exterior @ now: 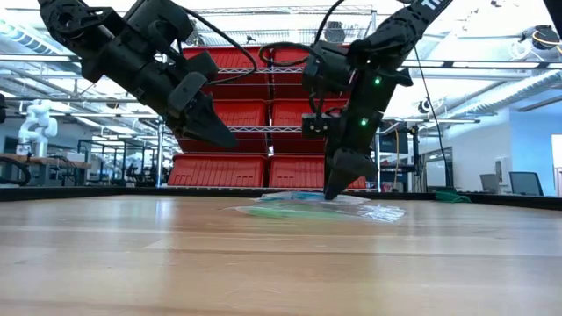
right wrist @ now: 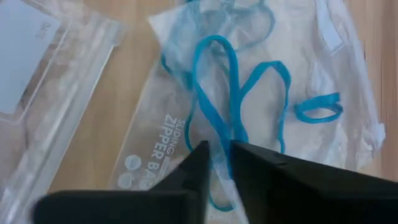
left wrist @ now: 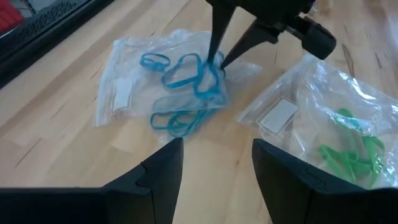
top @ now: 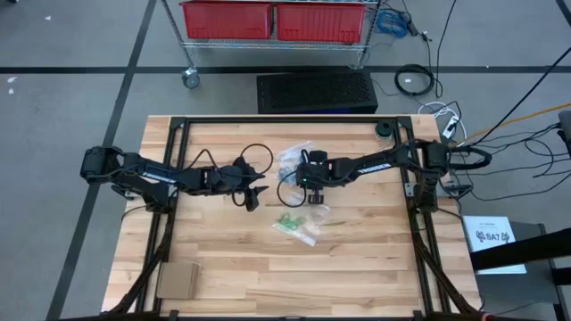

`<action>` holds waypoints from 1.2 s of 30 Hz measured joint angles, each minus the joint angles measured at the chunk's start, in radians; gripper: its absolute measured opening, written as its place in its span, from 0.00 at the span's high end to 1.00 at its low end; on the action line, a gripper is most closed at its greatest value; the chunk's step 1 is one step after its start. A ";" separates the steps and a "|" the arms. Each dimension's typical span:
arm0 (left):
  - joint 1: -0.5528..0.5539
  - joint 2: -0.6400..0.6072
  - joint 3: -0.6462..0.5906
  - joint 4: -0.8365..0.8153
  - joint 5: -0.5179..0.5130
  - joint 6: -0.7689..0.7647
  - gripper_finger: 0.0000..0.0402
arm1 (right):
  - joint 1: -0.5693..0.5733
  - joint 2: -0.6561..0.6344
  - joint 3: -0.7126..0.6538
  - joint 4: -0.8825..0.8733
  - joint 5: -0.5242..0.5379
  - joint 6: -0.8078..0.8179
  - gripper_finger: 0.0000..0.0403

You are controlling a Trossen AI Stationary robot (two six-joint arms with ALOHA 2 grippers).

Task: Sort rubber bands
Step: Adjust the transparent zip lock bags

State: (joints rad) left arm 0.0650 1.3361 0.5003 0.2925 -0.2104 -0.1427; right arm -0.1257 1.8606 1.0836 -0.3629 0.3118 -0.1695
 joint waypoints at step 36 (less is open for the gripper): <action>0.173 0.503 0.335 0.092 0.138 0.099 0.98 | 0.492 -0.455 -0.205 -0.583 0.052 0.975 1.00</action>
State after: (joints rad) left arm 0.2384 1.8394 0.8349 0.3841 -0.0719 -0.0437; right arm 0.3660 1.4059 0.8790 -0.9455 0.3634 0.8057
